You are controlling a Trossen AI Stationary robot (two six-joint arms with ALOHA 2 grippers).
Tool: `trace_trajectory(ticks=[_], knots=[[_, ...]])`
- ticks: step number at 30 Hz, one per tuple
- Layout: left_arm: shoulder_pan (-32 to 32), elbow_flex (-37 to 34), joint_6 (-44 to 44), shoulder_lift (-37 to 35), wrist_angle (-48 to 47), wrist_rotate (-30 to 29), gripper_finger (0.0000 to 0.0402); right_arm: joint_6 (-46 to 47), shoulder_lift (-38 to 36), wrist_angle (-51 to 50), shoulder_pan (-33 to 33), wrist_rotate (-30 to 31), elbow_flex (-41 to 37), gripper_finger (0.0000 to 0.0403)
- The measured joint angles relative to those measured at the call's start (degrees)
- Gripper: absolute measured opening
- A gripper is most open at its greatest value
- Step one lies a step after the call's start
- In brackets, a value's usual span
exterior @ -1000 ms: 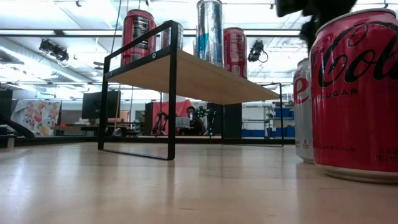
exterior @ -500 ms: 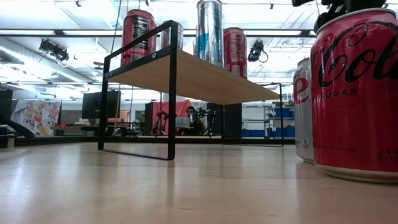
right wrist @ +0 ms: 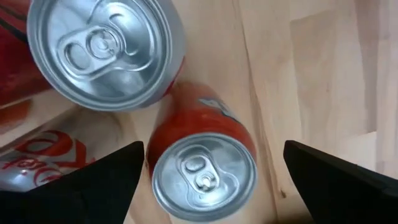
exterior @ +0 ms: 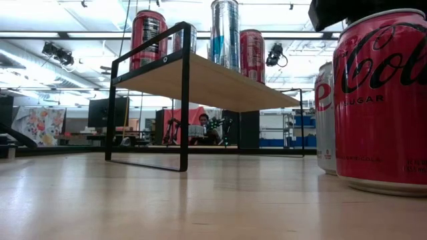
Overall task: Place canned beverage on shelf
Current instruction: Put the top red soda can on the shelf
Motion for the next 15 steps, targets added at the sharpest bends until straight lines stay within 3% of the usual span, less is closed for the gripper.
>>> trace_trajectory(ticks=[8,15], knots=[[0.01,0.00,-0.11,0.00,-0.02,0.00,0.0192,1.47,-0.63,5.83,-0.89,-4.81,-8.88,0.0396],[0.01,0.00,-0.11,0.00,-0.01,0.01,0.0192,1.51,-0.67,7.48,-1.96,-6.28,-11.58,0.0396]])
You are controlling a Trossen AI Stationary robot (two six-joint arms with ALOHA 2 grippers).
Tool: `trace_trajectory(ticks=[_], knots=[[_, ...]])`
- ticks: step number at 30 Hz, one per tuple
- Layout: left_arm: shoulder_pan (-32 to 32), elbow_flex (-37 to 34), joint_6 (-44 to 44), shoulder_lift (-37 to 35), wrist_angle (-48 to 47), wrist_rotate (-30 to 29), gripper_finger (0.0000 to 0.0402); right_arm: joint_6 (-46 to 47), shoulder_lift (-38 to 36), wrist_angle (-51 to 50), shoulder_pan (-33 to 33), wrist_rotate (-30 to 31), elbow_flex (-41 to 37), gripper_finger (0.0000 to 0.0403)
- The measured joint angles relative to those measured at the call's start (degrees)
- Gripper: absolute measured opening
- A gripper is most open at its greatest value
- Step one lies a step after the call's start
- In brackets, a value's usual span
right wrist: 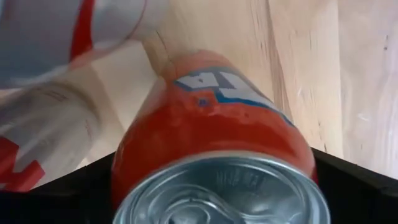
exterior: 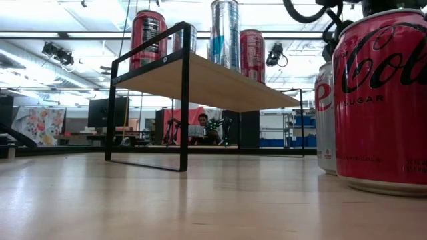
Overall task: Place canned beverage on shelf
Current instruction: Put the top red soda can on the shelf
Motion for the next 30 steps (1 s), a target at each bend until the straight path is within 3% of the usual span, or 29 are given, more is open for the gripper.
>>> trace_trajectory(ticks=[7,16,23,30], knots=[[0.00,0.00,0.01,0.00,0.00,0.00,0.0192,-0.01,-2.38,-0.63,-1.25,2.12,-0.07,0.0376],[0.00,0.00,0.02,0.00,0.00,0.01,0.0192,-2.06,-4.44,-2.50,-3.21,5.38,-0.09,0.0303],[0.00,0.00,0.02,0.00,0.00,-0.01,0.0192,-6.56,-4.44,-3.74,-4.43,9.54,-0.09,0.0310],[0.00,0.00,0.02,0.00,-0.02,0.00,0.0192,-12.21,-7.25,-6.08,-6.40,10.02,-0.09,0.0314]])
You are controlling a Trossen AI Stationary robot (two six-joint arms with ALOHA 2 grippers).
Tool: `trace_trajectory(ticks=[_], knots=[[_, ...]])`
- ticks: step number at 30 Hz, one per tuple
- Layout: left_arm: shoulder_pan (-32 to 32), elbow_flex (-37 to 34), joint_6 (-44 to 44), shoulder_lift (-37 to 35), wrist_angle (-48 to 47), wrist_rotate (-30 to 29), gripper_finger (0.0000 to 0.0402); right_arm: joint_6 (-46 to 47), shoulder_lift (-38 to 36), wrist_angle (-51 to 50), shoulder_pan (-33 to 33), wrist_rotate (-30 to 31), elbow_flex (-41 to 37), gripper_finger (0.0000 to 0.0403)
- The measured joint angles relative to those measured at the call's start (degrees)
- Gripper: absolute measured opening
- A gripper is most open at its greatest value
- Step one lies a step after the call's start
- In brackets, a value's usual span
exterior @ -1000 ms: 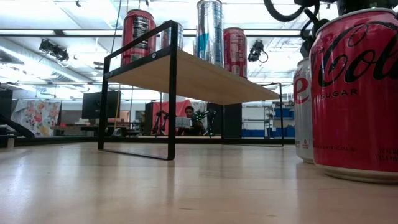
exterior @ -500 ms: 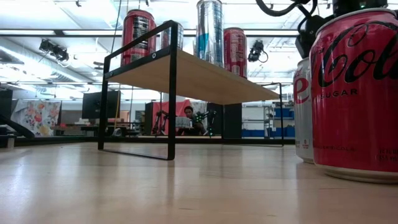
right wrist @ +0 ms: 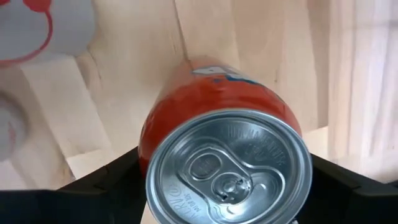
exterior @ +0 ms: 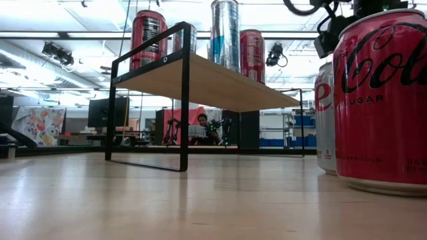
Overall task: Place canned beverage on shelf
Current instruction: Put the top red soda can on the shelf
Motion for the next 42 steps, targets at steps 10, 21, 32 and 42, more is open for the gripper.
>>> trace_trajectory(ticks=[10,21,32,42], knots=[[0.00,0.00,0.28,0.00,0.46,-0.01,0.0192,-5.04,-5.31,-9.57,-4.70,4.07,7.13,0.0314],[0.00,0.00,0.26,0.00,0.48,-0.01,0.0192,-11.13,-4.20,-15.76,-13.04,5.28,20.18,0.0315],[0.98,0.00,9.75,0.00,-0.16,-2.05,0.0192,-17.46,-3.56,-15.71,-21.65,8.55,33.49,0.0315],[3.33,0.00,18.21,-4.57,1.73,-6.39,0.0192,-30.29,9.30,-15.53,-31.84,8.10,52.16,0.0315]])
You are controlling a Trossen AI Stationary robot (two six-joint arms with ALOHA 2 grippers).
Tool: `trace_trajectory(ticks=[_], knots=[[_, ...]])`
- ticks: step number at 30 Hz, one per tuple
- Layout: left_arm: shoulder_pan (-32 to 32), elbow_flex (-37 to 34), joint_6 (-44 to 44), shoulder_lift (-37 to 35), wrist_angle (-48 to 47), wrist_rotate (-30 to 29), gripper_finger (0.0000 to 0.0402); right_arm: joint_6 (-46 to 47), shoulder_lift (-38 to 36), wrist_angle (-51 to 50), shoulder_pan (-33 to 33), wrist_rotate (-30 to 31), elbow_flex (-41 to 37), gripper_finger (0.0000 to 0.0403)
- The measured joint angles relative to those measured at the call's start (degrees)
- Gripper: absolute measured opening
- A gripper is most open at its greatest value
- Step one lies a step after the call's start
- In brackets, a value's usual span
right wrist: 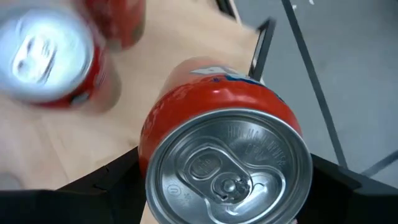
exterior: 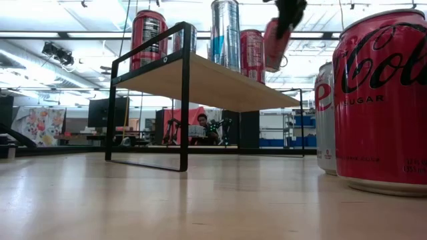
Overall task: Place canned beverage on shelf
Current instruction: Put the top red soda can on the shelf
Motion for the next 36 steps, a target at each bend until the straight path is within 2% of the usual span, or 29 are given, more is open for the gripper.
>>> trace_trajectory(ticks=[6,15,28,36], knots=[[0.84,0.04,-0.59,-1.70,-1.25,0.10,0.0192,-6.01,7.10,0.09,-5.61,-6.26,8.61,0.0316],[0.49,-0.04,-2.76,-1.66,-3.11,0.30,0.0192,-10.13,13.77,-1.42,-10.35,-12.59,9.15,0.0316],[0.82,-0.07,-4.70,-1.63,-3.01,0.34,0.0192,-10.88,15.70,-3.18,-12.19,-16.98,9.12,0.0327],[0.86,-0.09,-5.06,-1.61,-3.00,0.34,0.0192,-11.12,15.76,-2.18,-12.16,-17.62,7.94,0.0335]])
